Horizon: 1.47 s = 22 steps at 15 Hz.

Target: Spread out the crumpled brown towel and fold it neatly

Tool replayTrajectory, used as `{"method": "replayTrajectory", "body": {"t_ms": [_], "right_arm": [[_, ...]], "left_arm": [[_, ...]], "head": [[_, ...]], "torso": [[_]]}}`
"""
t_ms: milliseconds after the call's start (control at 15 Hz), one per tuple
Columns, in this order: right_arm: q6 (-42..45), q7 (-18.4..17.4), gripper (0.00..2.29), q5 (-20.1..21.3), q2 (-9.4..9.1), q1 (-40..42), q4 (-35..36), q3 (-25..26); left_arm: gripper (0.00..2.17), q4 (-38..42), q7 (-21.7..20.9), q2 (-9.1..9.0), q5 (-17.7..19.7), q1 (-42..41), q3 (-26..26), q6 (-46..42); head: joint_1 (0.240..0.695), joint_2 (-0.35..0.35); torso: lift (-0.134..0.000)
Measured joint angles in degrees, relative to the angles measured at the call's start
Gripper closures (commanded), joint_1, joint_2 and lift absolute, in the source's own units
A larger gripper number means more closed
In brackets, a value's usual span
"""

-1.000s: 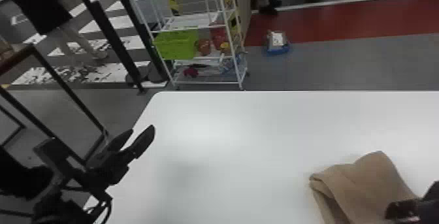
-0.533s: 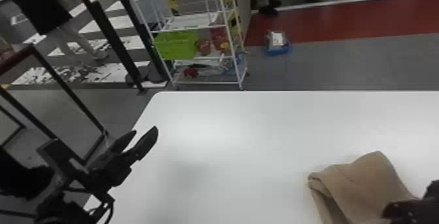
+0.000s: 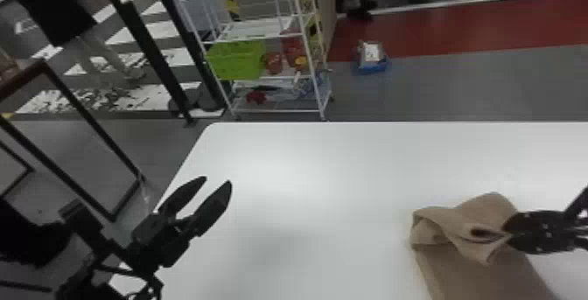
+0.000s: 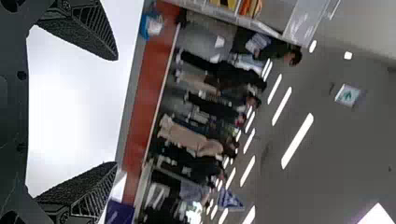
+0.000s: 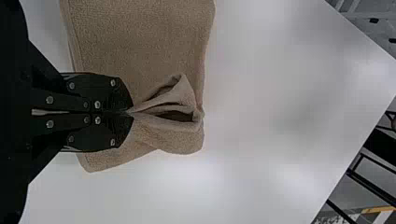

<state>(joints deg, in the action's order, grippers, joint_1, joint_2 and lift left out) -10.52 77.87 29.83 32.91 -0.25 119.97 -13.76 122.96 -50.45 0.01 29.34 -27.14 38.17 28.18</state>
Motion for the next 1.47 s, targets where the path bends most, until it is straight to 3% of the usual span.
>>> {"method": "replayTrajectory", "body": {"t_ms": [67,200,400,600,800,1133,1467], "right_arm": [[0.01,0.00,1.33,-0.47,-0.86,-1.10,-0.78,0.20],[-0.26,0.00,1.33,-1.12,-2.20,-3.11,-2.05,0.20],[-0.66,0.00,1.33,-1.50,-3.34,-4.83,-3.51,-0.11],[-0.94,0.00,1.33,-1.83,-4.64,-6.19,-4.75,-0.12],[-2.29,0.00,1.33,-2.20,-6.26,-6.75,-5.12,0.41],[-9.03,0.00,1.33,-2.62,-7.95,-7.19,-3.68,0.39],[-11.23,0.00,1.33,-2.51,-13.09,-8.24,-2.80,-2.85]], "left_arm": [[0.09,-0.42,-3.92,0.26,0.40,-0.63,-0.97,-0.41],[0.09,-0.58,-5.19,1.58,0.71,-2.75,-4.15,-0.14],[0.09,0.03,1.31,3.30,1.15,-7.11,-11.62,0.39],[0.09,-1.22,5.19,3.51,-0.76,-8.62,-17.91,-2.36],[0.08,-2.91,4.23,3.72,-6.21,-10.26,-23.96,-13.31],[0.08,-4.03,6.02,6.50,-13.39,-12.86,-32.40,-28.03],[0.08,-5.50,9.51,6.96,-23.48,-11.09,-39.41,-31.62]], "head": [[0.695,0.287],[0.695,0.259],[0.695,0.211],[0.695,0.160],[0.695,0.120],[0.695,0.051],[0.695,0.050]], "torso": [[-0.122],[-0.122],[-0.122],[-0.122],[-0.122],[-0.122],[-0.122]]}}
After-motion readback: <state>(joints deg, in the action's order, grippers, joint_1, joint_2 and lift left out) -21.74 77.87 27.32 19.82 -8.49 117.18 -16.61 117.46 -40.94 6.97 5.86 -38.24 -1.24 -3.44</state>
